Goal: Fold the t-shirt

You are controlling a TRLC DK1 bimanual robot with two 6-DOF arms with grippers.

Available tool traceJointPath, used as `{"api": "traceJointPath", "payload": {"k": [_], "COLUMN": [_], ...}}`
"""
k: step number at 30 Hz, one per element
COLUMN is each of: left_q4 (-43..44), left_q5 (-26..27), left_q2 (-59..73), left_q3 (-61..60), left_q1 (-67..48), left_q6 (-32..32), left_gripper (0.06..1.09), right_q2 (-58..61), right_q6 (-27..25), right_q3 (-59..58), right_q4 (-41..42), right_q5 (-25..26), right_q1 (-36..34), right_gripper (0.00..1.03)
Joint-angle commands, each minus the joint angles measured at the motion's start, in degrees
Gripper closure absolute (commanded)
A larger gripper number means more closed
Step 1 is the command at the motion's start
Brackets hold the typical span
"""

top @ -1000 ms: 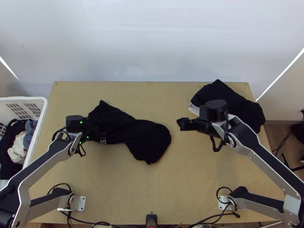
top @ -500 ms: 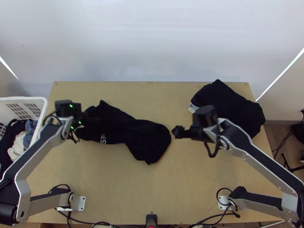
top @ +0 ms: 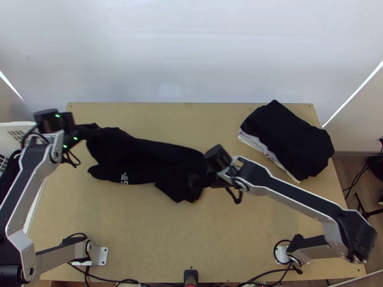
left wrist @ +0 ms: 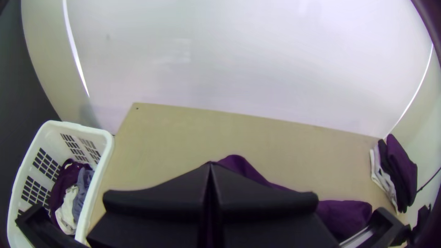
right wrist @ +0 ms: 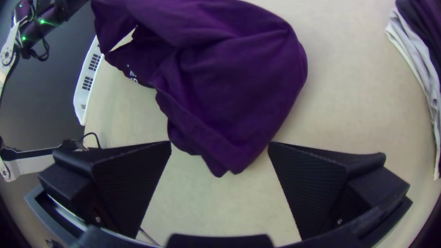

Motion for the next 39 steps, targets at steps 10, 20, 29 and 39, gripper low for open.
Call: {"api": "traceJointPath", "payload": {"k": [10,20,29,39], "left_q4": [-4.66,0.53,1.23,1.05], "left_q5": [1.78,1.69,1.78,1.07], "left_q2": [16.2,10.58,5.13,3.54], "left_q3": [24.04,17.01,11.47,8.48], "left_q1": [18.24,13.14,10.07,8.05], "left_q6": [-10.2,-7.13,-7.3,-6.42], "left_gripper": [1.05,0.1,0.1,0.1], "right_q2": [10.35,10.08,21.16,47.08], "right_q6": [-1.7,-1.7,3.04,17.37], "right_q3": [3.11,4.95,22.27,56.72], "right_q4": [7.66,10.21,12.76,-8.95], "right_q5": [-0.01,0.08,0.17,-3.61], "right_q1": [5.82,5.91,3.8,0.37], "right_gripper": [0.04,0.05,0.22,0.32]}}
